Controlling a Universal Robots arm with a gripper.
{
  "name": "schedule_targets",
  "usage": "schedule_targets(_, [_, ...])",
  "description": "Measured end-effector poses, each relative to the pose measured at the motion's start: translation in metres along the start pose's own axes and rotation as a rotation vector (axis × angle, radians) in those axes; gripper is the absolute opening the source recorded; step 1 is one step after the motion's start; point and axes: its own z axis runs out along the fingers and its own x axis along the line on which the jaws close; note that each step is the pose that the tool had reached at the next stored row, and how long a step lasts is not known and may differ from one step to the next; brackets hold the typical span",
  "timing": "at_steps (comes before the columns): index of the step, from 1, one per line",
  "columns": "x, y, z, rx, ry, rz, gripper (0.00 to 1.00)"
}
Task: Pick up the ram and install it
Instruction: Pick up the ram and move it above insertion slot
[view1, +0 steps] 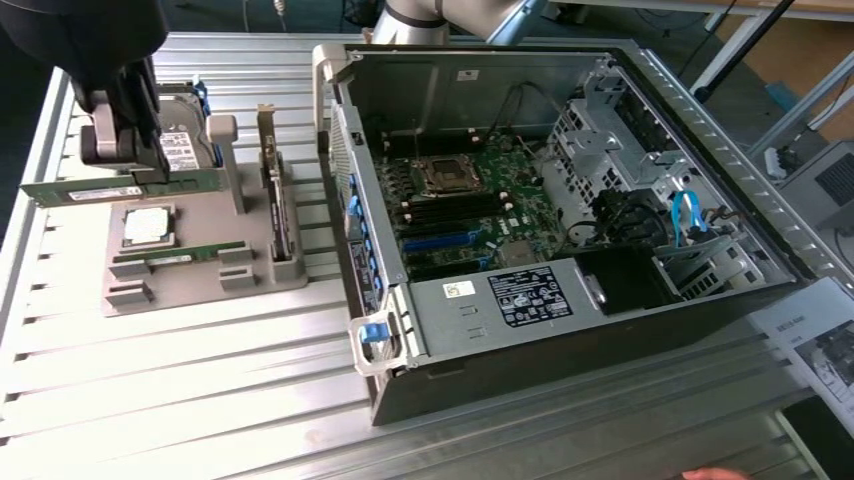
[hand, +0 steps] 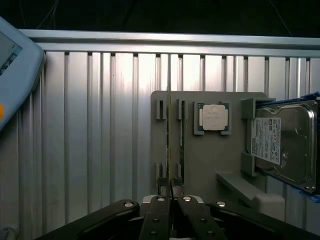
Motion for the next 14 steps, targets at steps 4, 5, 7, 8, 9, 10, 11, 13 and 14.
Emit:
schedule_targets(4, [0.0, 0.0003, -0.0062, 0.0001, 0.0, 0.0, 0.12])
schedule_targets(5, [0.0, 0.0004, -0.0076, 0.0, 0.0, 0.0, 0.12])
schedule_targets(7, [0.0, 0.0005, -0.0103, 0.0, 0.0, 0.0, 0.12])
schedule_targets(8, [0.0, 0.0005, -0.0116, 0.0, 0.0, 0.0, 0.12])
schedule_targets(9, [-0.001, 0.0006, -0.0127, 0.0001, -0.0001, 0.0, 0.12])
schedule_targets(10, [-0.001, 0.0006, -0.0134, 0.0001, -0.0001, 0.0, 0.12])
schedule_targets(11, [-0.001, 0.0007, -0.0135, 0.0002, -0.0002, 0.0, 0.12])
schedule_targets(13, [-0.001, 0.0006, -0.0135, 0.0002, -0.0002, 0.0, 0.12])
schedule_targets(14, [-0.001, 0.0006, -0.0136, 0.0001, -0.0001, 0.0, 0.12])
